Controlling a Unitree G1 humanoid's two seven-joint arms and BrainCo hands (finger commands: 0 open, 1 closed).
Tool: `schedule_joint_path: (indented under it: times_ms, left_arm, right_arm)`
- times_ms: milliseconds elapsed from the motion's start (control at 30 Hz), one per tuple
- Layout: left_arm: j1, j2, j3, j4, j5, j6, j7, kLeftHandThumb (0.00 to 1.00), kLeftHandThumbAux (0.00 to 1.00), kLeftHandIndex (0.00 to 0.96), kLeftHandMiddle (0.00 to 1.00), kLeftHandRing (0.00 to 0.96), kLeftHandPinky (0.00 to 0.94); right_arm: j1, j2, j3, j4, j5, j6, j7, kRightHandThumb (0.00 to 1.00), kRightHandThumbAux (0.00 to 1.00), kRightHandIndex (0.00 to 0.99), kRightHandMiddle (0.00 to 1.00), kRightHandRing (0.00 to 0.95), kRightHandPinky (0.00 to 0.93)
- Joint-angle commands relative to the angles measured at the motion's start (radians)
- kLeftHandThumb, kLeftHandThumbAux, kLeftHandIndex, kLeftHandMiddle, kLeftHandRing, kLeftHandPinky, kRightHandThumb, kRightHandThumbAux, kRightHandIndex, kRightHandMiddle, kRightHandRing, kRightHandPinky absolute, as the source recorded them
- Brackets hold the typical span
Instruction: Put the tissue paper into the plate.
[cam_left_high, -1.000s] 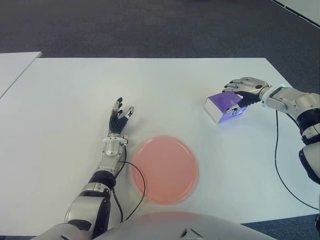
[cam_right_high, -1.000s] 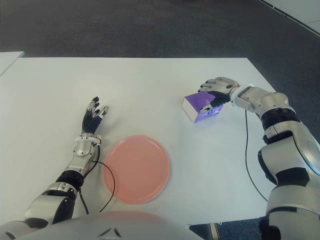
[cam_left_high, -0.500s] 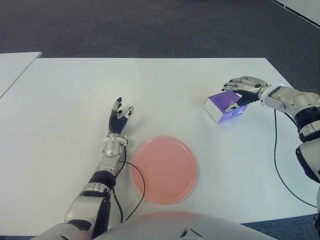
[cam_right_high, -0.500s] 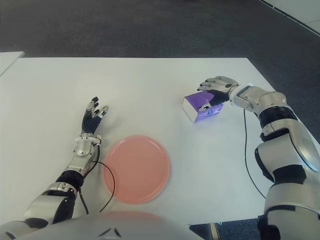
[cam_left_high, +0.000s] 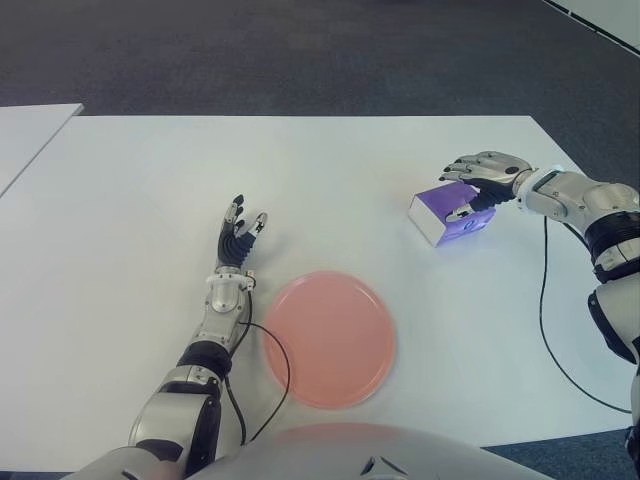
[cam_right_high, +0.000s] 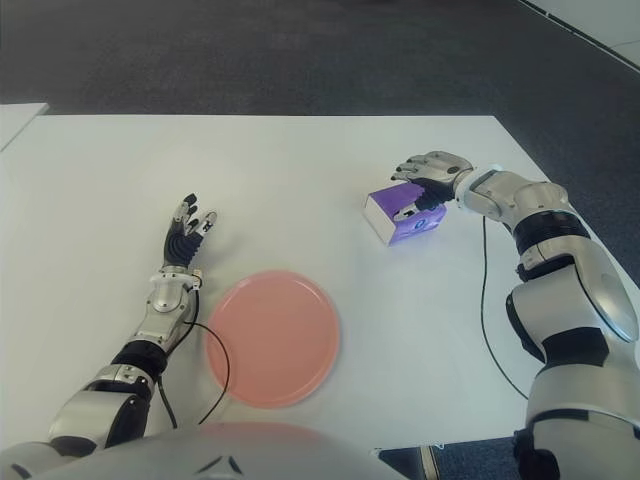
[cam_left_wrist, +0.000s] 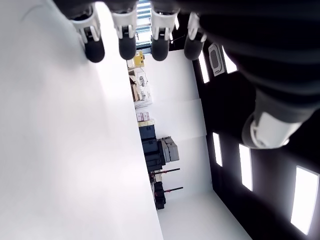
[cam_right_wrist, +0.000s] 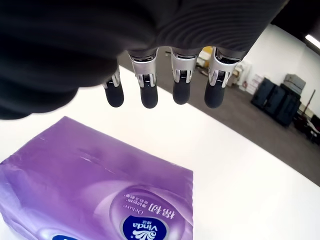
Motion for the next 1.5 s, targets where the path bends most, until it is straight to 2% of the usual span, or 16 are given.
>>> schedule_joint_path:
  times_ms: [33,300,867,1500]
  left_arm:
    - [0.059,-0.004,-0.002,0.028,0.002,0.044,-0.002,0.066,0.511,0.000,0.000,0.000,0.000]
    - [0.064,-0.003,-0.001,0.022,-0.002,0.051,-0.011,0.068,0.526,0.000,0.000,0.000,0.000]
    - [0.075,-0.004,-0.002,0.005,0.000,0.067,-0.006,0.066,0.523,0.000,0.000,0.000,0.000]
    - [0.083,-0.009,-0.002,-0.014,-0.004,0.071,-0.011,0.072,0.525,0.000,0.000,0.000,0.000]
  right_arm:
    - [0.001,0.008,0.006,-0.003,0.013,0.001,0.027,0.581,0.149,0.000,0.000,0.000,0.000]
    - [0.010,0.008,0.014,0.001,0.006,0.000,0.047,0.587,0.152,0.000,0.000,0.000,0.000]
    - [0.022,0.009,0.048,0.000,-0.006,-0.017,0.013,0.590,0.157,0.000,0.000,0.000,0.000]
    - [0.038,-0.002,0.087,0.001,-0.030,-0.028,0.038,0.581,0.156,0.000,0.000,0.000,0.000]
